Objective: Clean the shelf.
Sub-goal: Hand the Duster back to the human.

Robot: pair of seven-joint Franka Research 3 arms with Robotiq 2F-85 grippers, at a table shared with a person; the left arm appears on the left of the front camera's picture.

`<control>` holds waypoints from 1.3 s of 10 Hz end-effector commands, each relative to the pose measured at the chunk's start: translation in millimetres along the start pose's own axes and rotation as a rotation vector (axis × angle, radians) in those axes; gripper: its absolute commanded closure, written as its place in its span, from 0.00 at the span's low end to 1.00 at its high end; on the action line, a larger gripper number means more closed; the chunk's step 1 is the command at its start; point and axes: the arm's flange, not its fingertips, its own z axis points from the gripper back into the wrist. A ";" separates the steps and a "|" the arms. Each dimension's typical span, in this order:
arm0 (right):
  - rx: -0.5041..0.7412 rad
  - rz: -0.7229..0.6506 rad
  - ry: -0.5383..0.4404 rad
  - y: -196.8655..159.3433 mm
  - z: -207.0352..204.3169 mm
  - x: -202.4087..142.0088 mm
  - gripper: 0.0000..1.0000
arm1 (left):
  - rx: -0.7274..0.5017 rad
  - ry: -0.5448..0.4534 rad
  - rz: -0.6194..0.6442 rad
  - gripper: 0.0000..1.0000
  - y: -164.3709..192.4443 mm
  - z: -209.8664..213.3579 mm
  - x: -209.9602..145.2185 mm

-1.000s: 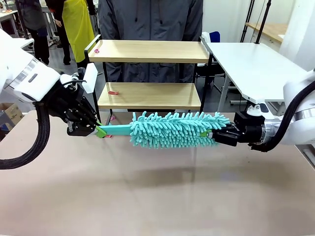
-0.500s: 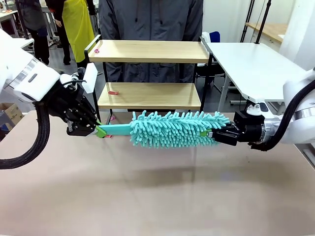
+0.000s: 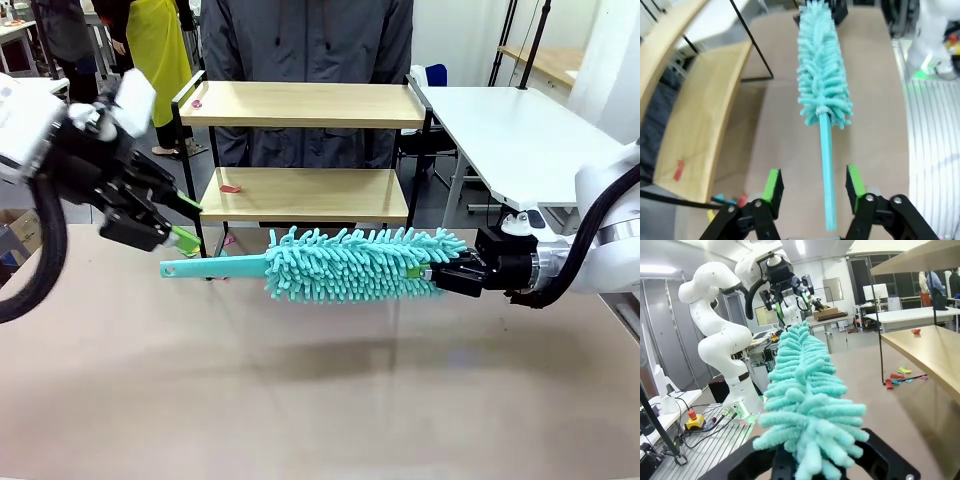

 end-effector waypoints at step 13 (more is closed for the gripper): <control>-0.228 0.278 -0.136 59.8 33.6 170.1 0.83 | -0.015 -0.223 0.072 0.00 8.6 102.1 -66.4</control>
